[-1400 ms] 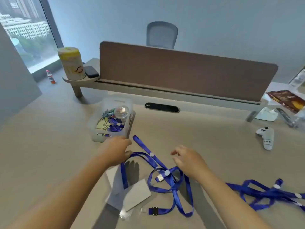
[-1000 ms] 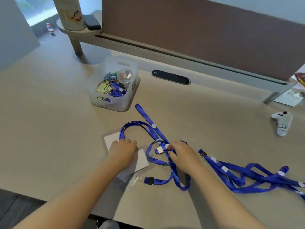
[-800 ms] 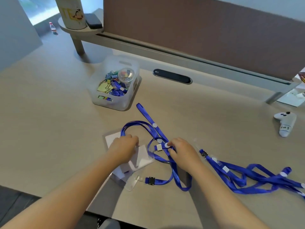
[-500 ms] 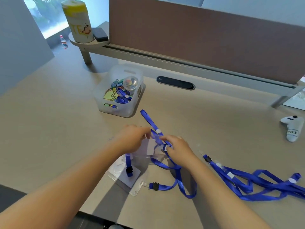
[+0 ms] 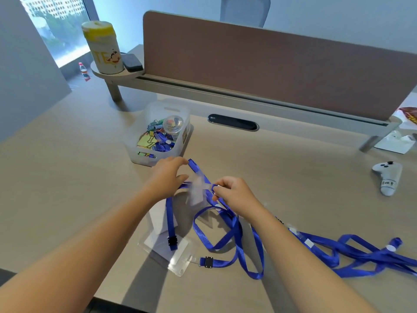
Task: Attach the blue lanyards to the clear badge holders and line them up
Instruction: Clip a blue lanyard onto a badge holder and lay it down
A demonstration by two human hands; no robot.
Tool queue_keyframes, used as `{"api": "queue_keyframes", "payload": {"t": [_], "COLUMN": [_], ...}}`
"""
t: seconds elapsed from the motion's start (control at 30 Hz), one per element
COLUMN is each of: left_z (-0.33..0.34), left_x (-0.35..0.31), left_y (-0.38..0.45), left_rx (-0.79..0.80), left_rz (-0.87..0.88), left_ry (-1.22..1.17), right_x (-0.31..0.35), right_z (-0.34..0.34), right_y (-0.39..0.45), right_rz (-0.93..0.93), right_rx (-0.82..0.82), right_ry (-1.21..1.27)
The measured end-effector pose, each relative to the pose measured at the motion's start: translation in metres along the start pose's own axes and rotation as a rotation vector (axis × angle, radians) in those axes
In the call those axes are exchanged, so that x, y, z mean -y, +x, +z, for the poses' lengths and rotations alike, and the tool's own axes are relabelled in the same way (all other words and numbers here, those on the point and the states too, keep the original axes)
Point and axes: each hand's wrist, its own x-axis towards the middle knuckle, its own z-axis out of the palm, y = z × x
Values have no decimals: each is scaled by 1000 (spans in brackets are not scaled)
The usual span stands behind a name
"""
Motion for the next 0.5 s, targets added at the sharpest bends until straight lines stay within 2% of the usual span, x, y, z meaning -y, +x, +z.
{"api": "queue_keyframes", "payload": {"t": [0.07, 0.23, 0.5], "left_z": [1, 8, 8], "left_x": [-7, -21, -29], "left_y": [-5, -17, -21], "left_rx": [-40, 8, -151], "left_rz": [2, 28, 107], "left_ry": [-149, -370, -181], "right_x": [4, 13, 23], "right_z": [2, 3, 1], "right_y": [3, 4, -5], "right_rz": [18, 21, 53], "right_rx": [-44, -82, -108], "right_ry": [80, 179, 316]}}
